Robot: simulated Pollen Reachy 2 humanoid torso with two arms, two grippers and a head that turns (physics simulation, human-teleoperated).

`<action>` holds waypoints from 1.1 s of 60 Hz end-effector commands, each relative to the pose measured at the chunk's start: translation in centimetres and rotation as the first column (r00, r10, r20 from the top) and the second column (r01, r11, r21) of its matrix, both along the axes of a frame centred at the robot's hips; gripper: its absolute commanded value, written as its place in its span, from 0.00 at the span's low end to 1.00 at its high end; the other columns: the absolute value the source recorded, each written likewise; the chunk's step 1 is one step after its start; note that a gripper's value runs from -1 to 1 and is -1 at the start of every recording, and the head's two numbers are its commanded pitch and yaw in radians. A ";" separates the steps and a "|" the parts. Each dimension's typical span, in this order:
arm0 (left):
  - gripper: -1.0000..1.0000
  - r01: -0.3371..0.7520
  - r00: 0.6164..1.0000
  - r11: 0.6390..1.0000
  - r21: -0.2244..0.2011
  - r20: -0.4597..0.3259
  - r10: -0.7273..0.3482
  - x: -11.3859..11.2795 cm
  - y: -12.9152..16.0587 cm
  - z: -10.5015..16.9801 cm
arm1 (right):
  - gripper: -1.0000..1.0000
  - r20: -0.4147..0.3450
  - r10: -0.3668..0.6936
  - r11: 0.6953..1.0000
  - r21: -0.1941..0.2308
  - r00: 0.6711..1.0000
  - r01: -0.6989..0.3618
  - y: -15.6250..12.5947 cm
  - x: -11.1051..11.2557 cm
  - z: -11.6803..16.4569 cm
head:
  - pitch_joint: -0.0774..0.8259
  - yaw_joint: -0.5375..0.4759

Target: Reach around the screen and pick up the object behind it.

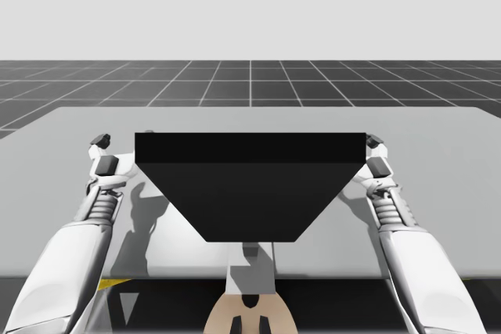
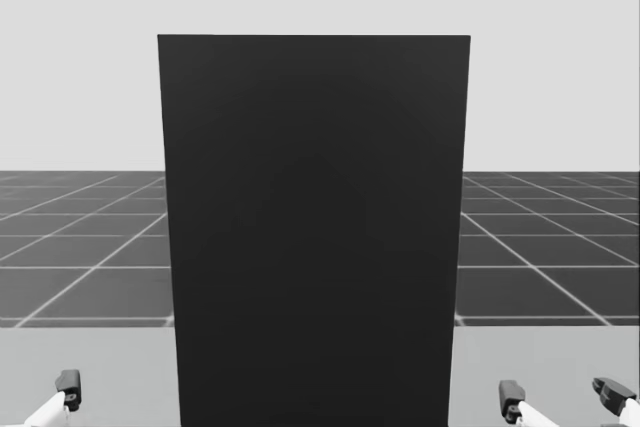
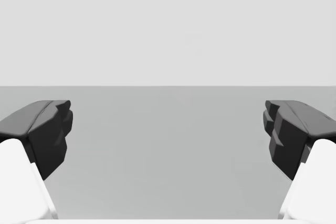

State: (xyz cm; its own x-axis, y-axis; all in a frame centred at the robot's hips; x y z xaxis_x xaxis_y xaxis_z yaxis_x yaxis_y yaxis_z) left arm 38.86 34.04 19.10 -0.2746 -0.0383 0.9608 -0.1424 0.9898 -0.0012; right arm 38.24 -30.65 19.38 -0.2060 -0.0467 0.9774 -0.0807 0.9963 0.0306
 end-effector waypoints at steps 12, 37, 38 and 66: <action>0.00 0.074 0.993 0.994 -0.076 -0.087 -0.080 -0.2 0.1 0.2 | 0.00 -0.004 0.070 0.997 -0.019 0.998 -0.070 0.1 0.1 -0.4 | 0.10 0.52; 0.00 0.476 0.861 0.879 -0.007 -0.199 -0.468 -4.5 -0.2 1.9 | 0.00 0.032 0.557 0.830 0.007 0.830 -0.558 0.9 -3.4 1.3 | 0.13 0.51; 0.00 0.486 0.856 0.874 -0.002 -0.199 -0.476 -4.7 -0.2 1.9 | 0.00 0.032 0.568 0.823 0.004 0.823 -0.568 0.9 -3.5 1.3 | 0.13 0.51; 0.00 0.789 0.598 0.614 0.000 -0.226 -0.769 -8.9 -0.7 3.8 | 0.00 -0.027 0.838 0.541 -0.101 0.546 -0.835 2.8 -7.1 1.1 | 0.16 0.51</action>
